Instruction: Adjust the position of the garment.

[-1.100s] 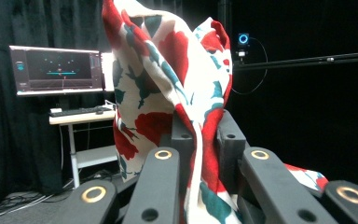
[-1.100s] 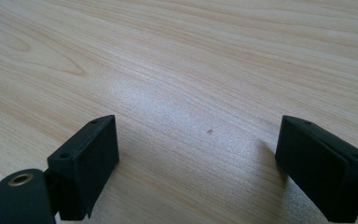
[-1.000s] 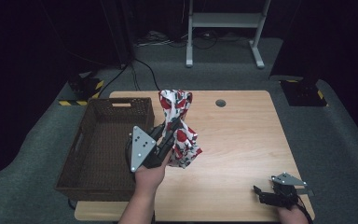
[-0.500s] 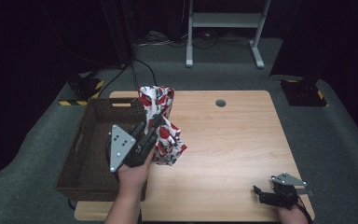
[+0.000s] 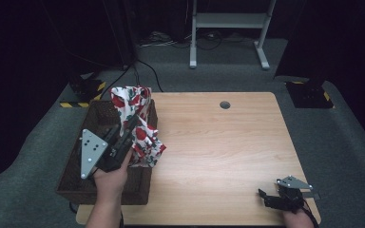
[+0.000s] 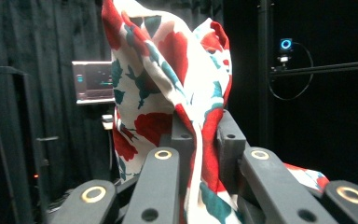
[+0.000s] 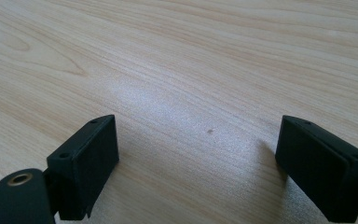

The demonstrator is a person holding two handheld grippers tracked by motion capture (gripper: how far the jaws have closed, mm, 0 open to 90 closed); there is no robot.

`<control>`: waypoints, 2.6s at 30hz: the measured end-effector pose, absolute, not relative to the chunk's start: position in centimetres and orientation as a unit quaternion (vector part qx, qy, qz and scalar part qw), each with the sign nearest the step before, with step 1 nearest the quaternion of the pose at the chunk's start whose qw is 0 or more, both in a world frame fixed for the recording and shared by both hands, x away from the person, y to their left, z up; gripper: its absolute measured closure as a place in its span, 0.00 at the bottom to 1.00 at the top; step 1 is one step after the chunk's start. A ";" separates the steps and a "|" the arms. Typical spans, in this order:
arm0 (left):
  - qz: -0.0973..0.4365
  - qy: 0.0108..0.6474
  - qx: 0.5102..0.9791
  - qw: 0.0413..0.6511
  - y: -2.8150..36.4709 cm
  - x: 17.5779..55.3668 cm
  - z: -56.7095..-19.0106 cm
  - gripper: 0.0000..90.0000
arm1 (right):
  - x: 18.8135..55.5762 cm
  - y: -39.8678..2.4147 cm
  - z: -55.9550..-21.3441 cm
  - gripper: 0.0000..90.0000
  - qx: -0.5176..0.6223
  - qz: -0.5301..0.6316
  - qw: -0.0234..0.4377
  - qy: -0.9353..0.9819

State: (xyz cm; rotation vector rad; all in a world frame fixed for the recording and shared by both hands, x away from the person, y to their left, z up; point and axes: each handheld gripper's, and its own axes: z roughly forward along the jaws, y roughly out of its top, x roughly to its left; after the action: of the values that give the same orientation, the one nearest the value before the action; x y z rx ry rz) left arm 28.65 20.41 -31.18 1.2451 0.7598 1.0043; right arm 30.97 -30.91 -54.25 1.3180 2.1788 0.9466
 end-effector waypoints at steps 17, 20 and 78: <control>0.467 0.380 0.522 0.604 27.8 27.8 -32.7 0.90 | 31.0 -30.9 -54.2 0.14 0.478 0.340 0.212 0.782; 0.472 0.390 0.516 0.599 29.0 27.6 -32.8 0.90 | 31.0 -30.9 -54.2 0.14 0.480 0.339 0.213 0.780; 0.379 0.520 0.622 0.446 37.9 32.2 -40.4 0.90 | 31.0 -30.9 -54.2 0.14 0.485 0.338 0.215 0.777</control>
State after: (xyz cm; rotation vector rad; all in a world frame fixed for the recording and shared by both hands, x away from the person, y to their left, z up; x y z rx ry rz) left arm 32.25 37.92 -40.43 1.5405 1.2872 0.9390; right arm 31.02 -30.95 -54.25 1.3458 2.1556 0.9374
